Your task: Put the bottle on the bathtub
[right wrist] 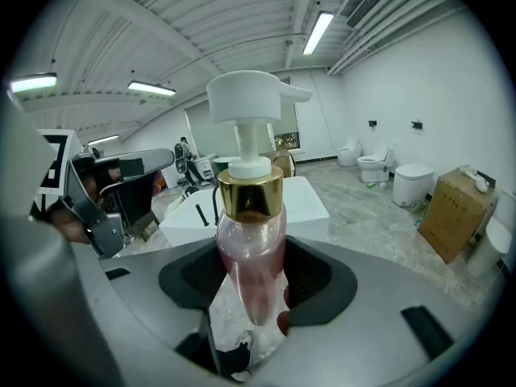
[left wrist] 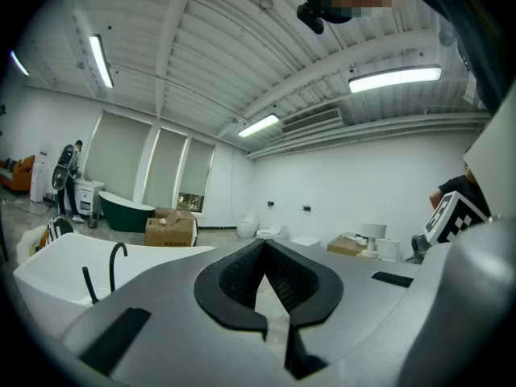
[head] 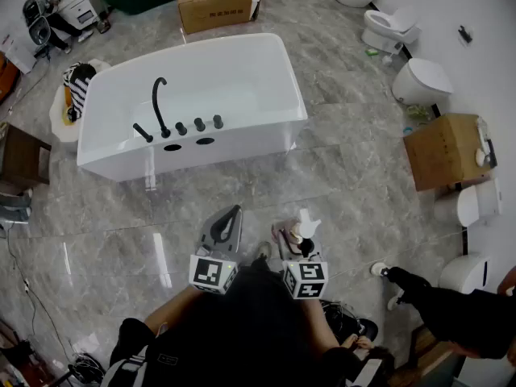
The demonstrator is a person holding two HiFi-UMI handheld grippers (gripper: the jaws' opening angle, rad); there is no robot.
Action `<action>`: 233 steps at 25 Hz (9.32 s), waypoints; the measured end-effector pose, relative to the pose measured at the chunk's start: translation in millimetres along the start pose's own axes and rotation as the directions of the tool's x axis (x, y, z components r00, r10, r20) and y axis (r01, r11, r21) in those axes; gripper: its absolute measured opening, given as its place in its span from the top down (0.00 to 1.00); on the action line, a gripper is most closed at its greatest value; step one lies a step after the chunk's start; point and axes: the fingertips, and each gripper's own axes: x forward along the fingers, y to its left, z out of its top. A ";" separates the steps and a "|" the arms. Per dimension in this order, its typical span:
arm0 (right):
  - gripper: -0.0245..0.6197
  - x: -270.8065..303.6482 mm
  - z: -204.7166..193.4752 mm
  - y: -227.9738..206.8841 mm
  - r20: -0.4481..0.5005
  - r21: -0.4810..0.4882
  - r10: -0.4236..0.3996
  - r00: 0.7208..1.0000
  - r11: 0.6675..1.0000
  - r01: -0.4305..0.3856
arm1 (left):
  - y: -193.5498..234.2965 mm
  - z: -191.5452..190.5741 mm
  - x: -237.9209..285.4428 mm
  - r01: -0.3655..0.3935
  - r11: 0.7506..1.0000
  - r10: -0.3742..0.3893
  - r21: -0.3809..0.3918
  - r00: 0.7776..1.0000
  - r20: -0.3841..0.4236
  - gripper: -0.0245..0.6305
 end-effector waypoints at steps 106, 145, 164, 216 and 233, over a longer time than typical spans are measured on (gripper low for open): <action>0.63 446.4 212.4 -161.2 -0.136 -0.068 0.007 0.991 0.998 -0.016 | 237.7 38.7 365.2 -0.095 0.990 0.089 -0.101 0.994 -0.067 0.94; 0.63 634.2 124.8 -242.3 -0.423 -0.102 -0.044 0.905 0.995 0.001 | 282.1 23.3 490.3 -0.151 0.976 0.132 -0.159 0.983 -0.128 0.94; 0.63 645.6 90.3 -236.5 -0.509 -0.104 -0.054 0.859 0.995 0.001 | 288.7 17.4 486.5 -0.164 0.974 0.143 -0.159 0.980 -0.139 0.94; 0.65 574.2 75.4 -213.9 -0.503 -0.080 -0.101 0.858 0.994 0.071 | 287.8 42.1 384.1 -0.154 0.975 0.149 -0.159 0.988 -0.042 0.94; 0.88 403.1 186.6 -125.4 -0.052 0.186 -0.043 0.998 0.981 0.052 | 243.9 41.8 285.6 -0.029 0.989 0.027 -0.148 1.000 -0.014 0.94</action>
